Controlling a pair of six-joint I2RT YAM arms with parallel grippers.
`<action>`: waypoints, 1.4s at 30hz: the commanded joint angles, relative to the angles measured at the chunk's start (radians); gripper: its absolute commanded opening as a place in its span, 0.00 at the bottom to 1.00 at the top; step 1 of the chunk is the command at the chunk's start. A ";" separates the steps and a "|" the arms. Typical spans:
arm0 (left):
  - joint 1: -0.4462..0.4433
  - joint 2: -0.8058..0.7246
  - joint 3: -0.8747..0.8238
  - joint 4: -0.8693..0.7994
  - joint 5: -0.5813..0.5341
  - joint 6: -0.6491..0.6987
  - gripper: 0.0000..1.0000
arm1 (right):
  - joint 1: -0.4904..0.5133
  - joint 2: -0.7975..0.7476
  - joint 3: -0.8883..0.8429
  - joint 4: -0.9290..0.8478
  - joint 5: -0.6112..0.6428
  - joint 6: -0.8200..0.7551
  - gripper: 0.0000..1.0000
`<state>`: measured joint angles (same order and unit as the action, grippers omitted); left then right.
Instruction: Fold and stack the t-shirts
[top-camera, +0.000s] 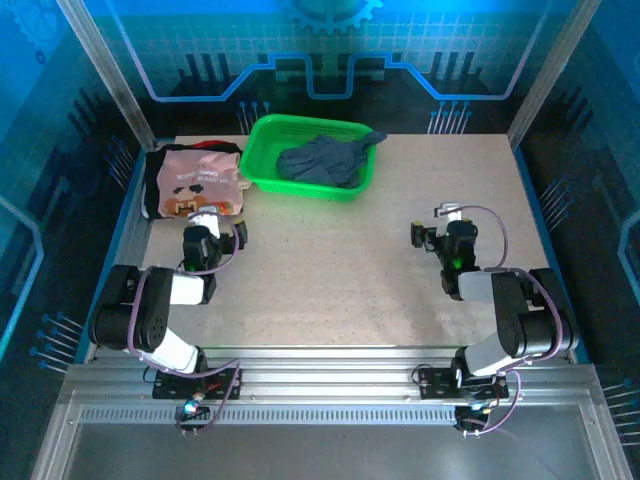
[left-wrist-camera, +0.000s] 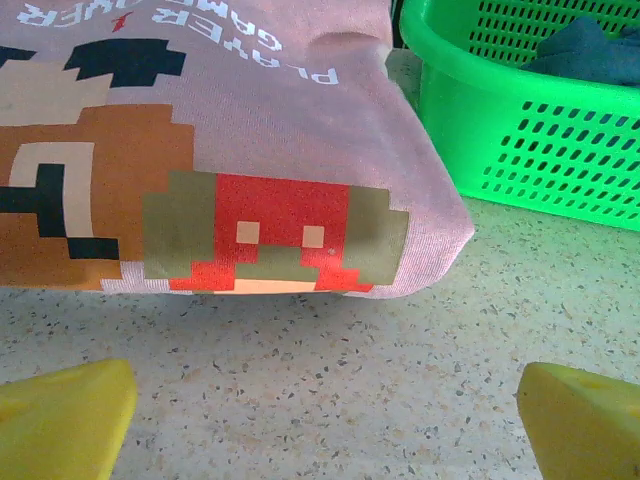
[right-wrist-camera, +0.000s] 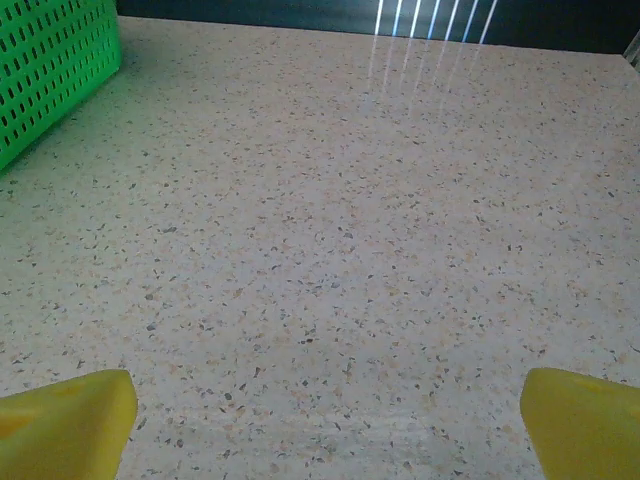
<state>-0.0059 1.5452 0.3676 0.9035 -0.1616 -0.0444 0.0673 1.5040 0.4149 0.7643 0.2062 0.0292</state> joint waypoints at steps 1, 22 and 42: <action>-0.008 0.003 0.006 0.025 -0.015 0.023 0.99 | 0.009 -0.005 -0.007 0.030 0.016 0.013 1.00; -0.008 0.003 0.008 0.024 -0.015 0.023 0.99 | 0.010 -0.005 -0.007 0.030 0.016 0.013 1.00; -0.013 -0.194 0.977 -1.354 0.249 -0.298 0.99 | 0.090 0.039 0.978 -1.353 -0.461 0.403 1.00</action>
<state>-0.0097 1.3220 1.2682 -0.1242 -0.0677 -0.2195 0.1165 1.4387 1.3247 -0.3092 -0.0681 0.3164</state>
